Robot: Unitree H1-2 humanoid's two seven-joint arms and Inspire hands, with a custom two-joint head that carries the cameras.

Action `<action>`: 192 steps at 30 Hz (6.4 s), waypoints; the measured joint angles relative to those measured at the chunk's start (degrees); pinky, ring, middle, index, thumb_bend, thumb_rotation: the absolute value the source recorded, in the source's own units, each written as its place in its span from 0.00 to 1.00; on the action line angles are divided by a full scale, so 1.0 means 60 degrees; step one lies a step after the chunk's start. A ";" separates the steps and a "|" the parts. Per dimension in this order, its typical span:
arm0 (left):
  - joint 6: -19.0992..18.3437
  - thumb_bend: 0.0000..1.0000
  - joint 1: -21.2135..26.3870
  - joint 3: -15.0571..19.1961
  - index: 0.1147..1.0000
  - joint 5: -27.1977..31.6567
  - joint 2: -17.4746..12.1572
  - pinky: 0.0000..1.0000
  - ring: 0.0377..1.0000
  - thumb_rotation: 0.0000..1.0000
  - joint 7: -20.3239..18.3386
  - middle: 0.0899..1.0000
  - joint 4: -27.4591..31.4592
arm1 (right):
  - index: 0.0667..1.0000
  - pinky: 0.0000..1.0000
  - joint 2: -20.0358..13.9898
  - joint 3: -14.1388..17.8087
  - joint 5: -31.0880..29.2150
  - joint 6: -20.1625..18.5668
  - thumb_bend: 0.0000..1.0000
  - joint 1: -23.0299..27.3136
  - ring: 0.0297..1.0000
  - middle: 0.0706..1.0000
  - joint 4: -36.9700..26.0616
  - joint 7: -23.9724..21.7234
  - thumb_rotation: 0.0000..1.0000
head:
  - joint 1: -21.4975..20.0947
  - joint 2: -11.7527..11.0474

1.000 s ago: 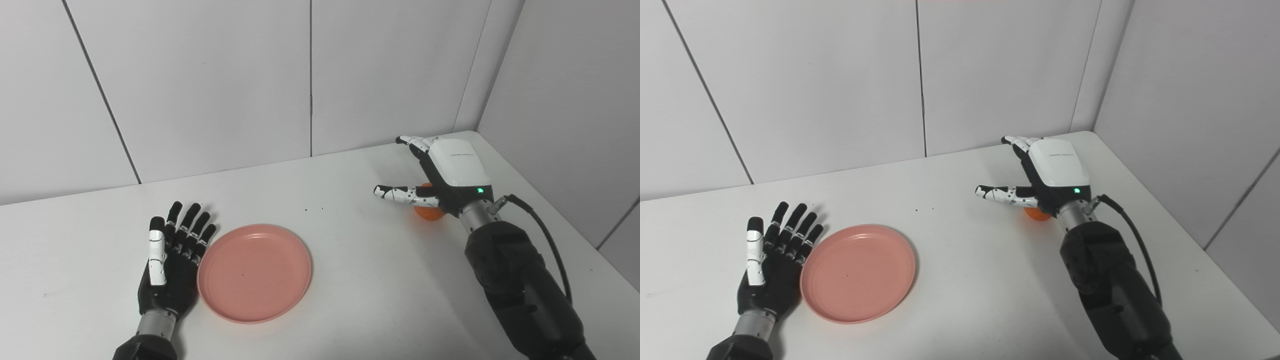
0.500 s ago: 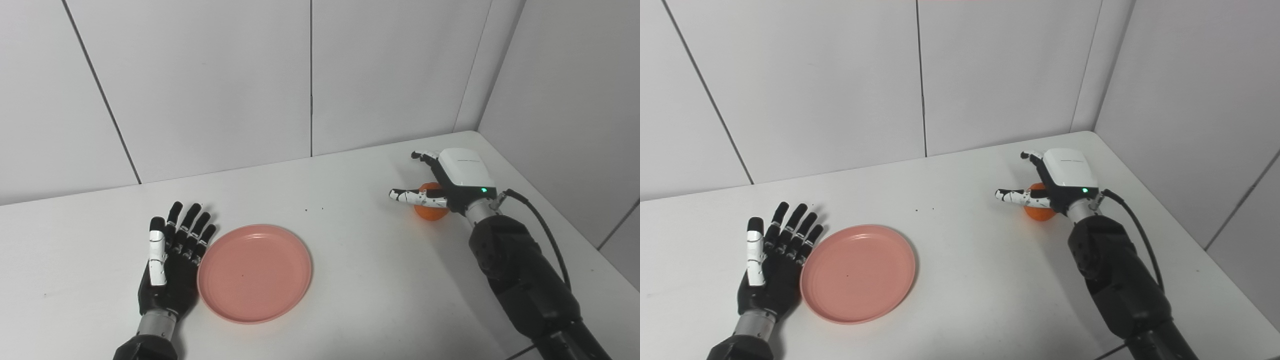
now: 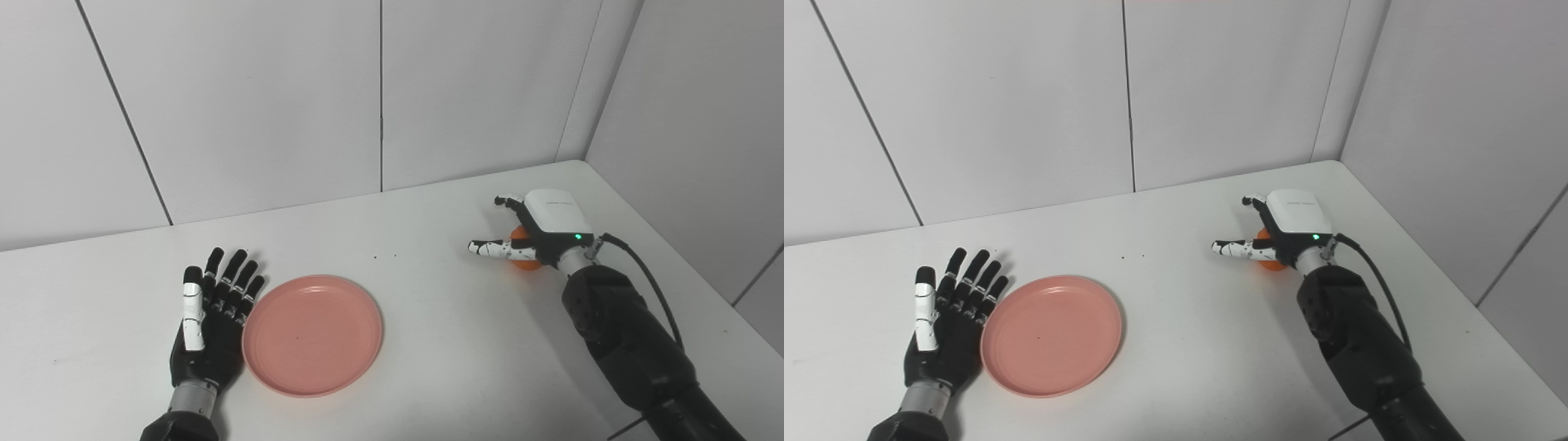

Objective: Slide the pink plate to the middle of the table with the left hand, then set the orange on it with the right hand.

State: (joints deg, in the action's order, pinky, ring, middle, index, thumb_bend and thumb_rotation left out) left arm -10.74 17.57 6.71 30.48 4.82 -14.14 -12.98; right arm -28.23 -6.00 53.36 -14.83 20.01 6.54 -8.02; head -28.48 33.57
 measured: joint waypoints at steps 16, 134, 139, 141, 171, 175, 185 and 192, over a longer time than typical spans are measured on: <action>-0.0276 0.75 -0.0026 0.0005 1.00 0.0001 0.0010 0.93 0.93 0.69 0.0095 0.91 0.0157 | 0.66 0.57 -0.0274 -0.0569 0.0411 -0.0117 0.86 0.0144 0.64 0.68 0.1051 0.0944 0.84 | 0.0103 0.0161; -0.0580 0.78 -0.0169 -0.0550 1.00 -0.0929 0.0826 0.80 0.85 0.70 0.0899 0.82 0.0612 | 0.46 0.24 0.2163 -0.2092 -0.0881 0.0374 0.52 0.1892 0.28 0.33 -0.3861 -0.1616 0.54 | 0.3340 0.0762; -0.0580 0.78 -0.0169 -0.0566 1.00 -0.0963 0.0826 0.79 0.85 0.71 0.0911 0.81 0.0620 | 0.39 0.26 0.2247 -0.2602 -0.0458 0.0376 0.52 0.1884 0.27 0.30 -0.3771 -0.1773 0.56 | 0.3428 0.0849; -0.0580 0.78 -0.0169 -0.0571 1.00 -0.0973 0.0826 0.80 0.85 0.72 0.0916 0.82 0.0622 | 0.37 0.20 0.2288 -0.2717 -0.0455 0.0391 0.52 0.1875 0.24 0.27 -0.3654 -0.1876 0.53 | 0.3428 0.0879; -0.0584 0.77 -0.0150 -0.0515 1.00 -0.0922 0.0920 0.82 0.85 0.73 0.1015 0.84 0.0603 | 0.45 0.21 0.2399 -0.3925 -0.0118 0.0790 0.47 0.0971 0.26 0.32 -0.1551 -0.2033 0.53 | 0.3354 0.0982; -0.0586 0.78 -0.0147 -0.0516 1.00 -0.0922 0.0920 0.81 0.85 0.73 0.1015 0.84 0.0603 | 0.48 0.23 0.2403 -0.3918 -0.0126 0.0811 0.46 0.0971 0.28 0.34 -0.1551 -0.2031 0.56 | 0.3354 0.0981; -0.0589 0.77 -0.0143 -0.0530 1.00 -0.0927 0.0919 0.81 0.84 0.74 0.1018 0.85 0.0608 | 0.51 0.27 0.2401 -0.3918 -0.0067 0.0816 0.51 0.0973 0.33 0.39 -0.1557 -0.2036 0.65 | 0.3354 0.0996; -0.0604 0.76 -0.0141 -0.0535 1.00 -0.0929 0.0918 0.84 0.86 0.74 0.1027 0.85 0.0628 | 0.53 0.24 0.2314 -0.4023 0.0344 0.0965 0.68 0.0973 0.31 0.39 -0.1561 -0.1867 0.59 | 0.3384 0.1025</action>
State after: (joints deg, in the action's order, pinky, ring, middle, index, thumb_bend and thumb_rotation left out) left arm -14.36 16.72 3.49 24.90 10.33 -7.98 -9.21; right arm -14.35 -30.14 55.42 -9.04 25.85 -2.83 -19.22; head -8.17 39.73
